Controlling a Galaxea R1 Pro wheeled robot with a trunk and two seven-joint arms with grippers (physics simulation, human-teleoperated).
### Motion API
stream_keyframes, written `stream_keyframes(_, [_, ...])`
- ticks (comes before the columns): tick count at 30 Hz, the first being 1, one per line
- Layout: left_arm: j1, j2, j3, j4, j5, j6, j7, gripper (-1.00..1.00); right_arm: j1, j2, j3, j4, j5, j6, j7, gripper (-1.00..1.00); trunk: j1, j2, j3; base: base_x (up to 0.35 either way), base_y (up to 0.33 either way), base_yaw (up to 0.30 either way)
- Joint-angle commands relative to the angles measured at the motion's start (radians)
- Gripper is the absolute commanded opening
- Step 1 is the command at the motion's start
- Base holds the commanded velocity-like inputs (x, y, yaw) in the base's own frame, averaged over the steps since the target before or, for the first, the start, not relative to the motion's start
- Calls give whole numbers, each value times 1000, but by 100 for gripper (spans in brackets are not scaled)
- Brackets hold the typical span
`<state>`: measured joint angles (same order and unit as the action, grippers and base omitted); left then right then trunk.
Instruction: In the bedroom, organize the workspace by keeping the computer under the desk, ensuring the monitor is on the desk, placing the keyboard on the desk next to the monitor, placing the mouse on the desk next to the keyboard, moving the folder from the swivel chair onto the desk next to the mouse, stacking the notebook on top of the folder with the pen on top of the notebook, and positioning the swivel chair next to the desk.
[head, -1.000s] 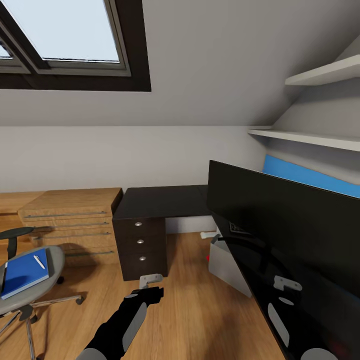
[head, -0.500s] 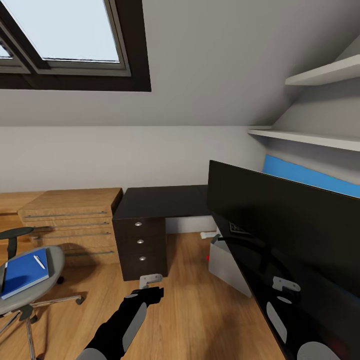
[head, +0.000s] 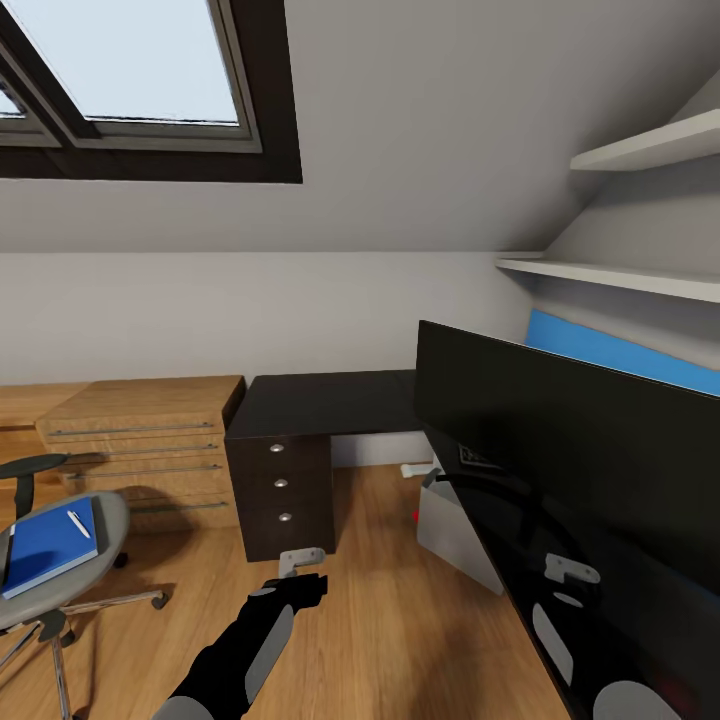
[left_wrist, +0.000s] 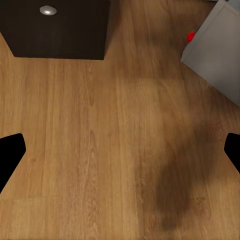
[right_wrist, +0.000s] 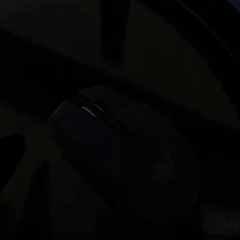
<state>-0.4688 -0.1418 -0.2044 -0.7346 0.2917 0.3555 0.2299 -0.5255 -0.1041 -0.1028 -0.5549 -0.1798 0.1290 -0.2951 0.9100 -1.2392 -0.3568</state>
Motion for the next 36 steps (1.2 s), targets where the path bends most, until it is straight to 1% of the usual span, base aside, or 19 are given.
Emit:
stream_keyframes(1, [-1,1,-4,-2,11,3,9,100,-2,0,2,0,-7,5,-4,100,0,-1,-1,0,0,0])
stream_keyframes(8, [-1,1,-4,-2,11,3,9,100,-19,-7,2,35,-7,1,-4,100,0,-1,-1,0,0,0])
stream_keyframes(17, [-1,1,-5,-3,11,3,9,100,-36,-13,2,76,-7,-33,12,100,0,-1,-1,0,0,0])
stream_keyframes(36, [-1,1,-4,-9,14,6,10,100,-50,-13,2,90,-7,-39,25,100,0,-1,-1,0,0,0])
